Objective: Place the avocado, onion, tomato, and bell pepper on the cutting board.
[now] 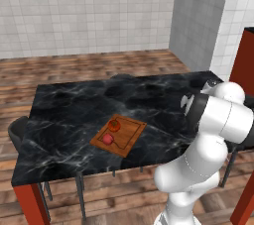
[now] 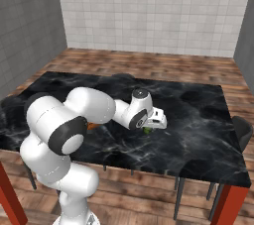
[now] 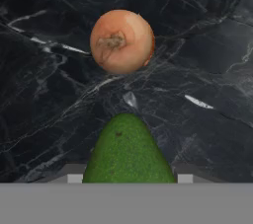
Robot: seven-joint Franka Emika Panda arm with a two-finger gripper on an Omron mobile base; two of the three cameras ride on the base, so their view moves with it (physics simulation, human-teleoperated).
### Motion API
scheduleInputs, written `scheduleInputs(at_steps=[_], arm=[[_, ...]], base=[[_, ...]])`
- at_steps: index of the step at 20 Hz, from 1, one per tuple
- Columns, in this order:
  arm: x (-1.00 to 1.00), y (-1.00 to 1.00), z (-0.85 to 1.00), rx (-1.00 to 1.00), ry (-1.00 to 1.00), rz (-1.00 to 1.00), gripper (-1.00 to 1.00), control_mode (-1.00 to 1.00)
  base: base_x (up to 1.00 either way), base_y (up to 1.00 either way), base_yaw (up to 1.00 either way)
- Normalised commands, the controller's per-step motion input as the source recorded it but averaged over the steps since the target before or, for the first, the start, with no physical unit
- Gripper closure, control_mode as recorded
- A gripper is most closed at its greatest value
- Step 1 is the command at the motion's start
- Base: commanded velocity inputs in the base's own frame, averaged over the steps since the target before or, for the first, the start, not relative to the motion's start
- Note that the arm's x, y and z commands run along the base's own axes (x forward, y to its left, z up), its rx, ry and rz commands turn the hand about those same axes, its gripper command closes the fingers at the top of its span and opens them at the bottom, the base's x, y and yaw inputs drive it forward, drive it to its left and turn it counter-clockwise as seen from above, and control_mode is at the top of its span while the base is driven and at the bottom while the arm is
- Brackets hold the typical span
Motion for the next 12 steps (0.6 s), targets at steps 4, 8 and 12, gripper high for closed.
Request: scheduleInputs(at_steps=[4, 8, 12], arm=[[0.00, 0.11, 0.56, 0.01, -0.19, 0.03, 1.00, -1.00], [0.00, 0.12, 0.62, 0.00, -0.20, 0.03, 1.00, -1.00], [0.00, 0.18, 0.53, 0.00, -0.20, 0.03, 1.00, -1.00]], base=[[0.00, 0.00, 0.00], [0.00, 0.00, 0.00], [0.00, 0.00, 0.00]])
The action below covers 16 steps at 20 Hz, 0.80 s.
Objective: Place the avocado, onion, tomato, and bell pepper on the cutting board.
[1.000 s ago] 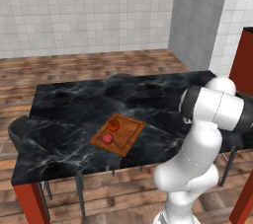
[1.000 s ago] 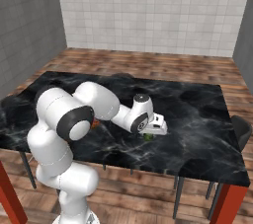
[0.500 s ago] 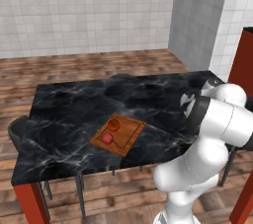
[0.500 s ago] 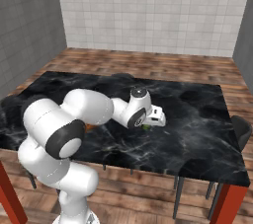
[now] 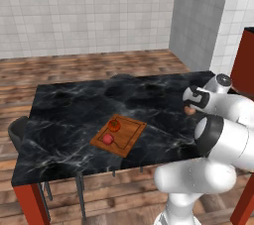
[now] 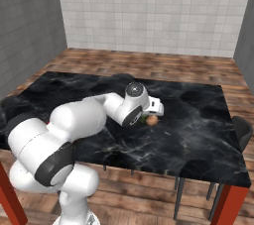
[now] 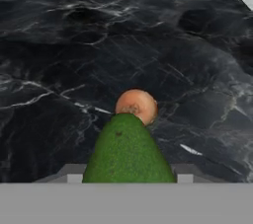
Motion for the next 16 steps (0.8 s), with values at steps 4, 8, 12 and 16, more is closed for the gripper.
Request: scheduleInputs(at_steps=[4, 8, 12, 16], arm=[[0.00, 0.24, 0.40, 0.00, -0.20, 0.05, 1.00, -1.00], [0.00, 0.27, 0.33, 0.00, -0.19, 0.07, 1.00, -1.00], [0.00, 0.30, 0.29, 0.00, -0.17, 0.08, 1.00, -1.00], [0.00, 0.39, 0.25, 0.00, -0.11, 0.06, 1.00, -1.00]], base=[[0.00, 0.00, 0.00], [0.00, 0.00, 0.00], [0.00, 0.00, 0.00], [0.00, 0.00, 0.00]])
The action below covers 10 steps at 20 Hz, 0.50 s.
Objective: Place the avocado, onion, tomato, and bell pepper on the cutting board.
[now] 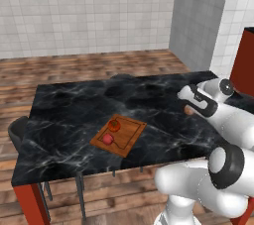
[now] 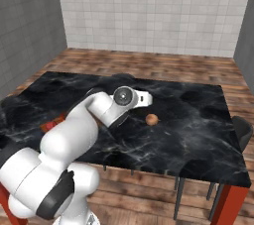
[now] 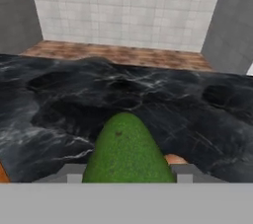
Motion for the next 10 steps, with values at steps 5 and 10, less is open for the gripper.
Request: scheduleInputs(at_steps=[5, 10], arm=[[0.00, 0.45, 0.23, 0.00, 0.00, 0.04, 1.00, -1.00], [0.00, 0.53, 0.23, 0.00, 0.10, 0.03, 1.00, -1.00]], base=[[0.00, 0.00, 0.00], [0.00, 0.00, 0.00]])
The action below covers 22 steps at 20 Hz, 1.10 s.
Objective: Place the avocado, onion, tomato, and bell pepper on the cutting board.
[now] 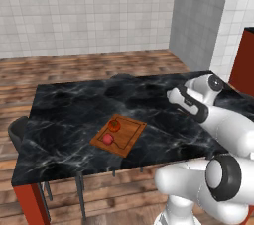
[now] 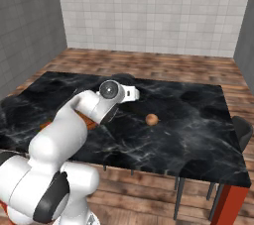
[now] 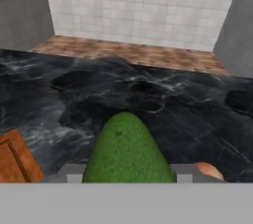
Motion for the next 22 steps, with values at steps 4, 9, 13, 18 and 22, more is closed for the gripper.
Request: scheduleInputs(at_steps=[4, 9, 13, 18, 22], arm=[[0.02, 0.60, 0.17, 0.00, 0.14, 0.01, 1.00, -1.00], [0.07, 0.60, 0.13, 0.00, 0.19, 0.00, 1.00, -1.00], [0.09, 0.56, 0.08, 0.00, 0.21, 0.00, 1.00, -1.00], [0.08, 0.39, 0.00, 0.00, 0.16, 0.01, 1.00, -1.00], [0.09, 0.36, -0.20, 0.00, 0.08, 0.03, 1.00, -1.00]], base=[[0.00, 0.00, 0.00], [0.00, 0.00, 0.00], [0.00, 0.00, 0.00], [0.00, 0.00, 0.00], [0.00, 0.00, 0.00]])
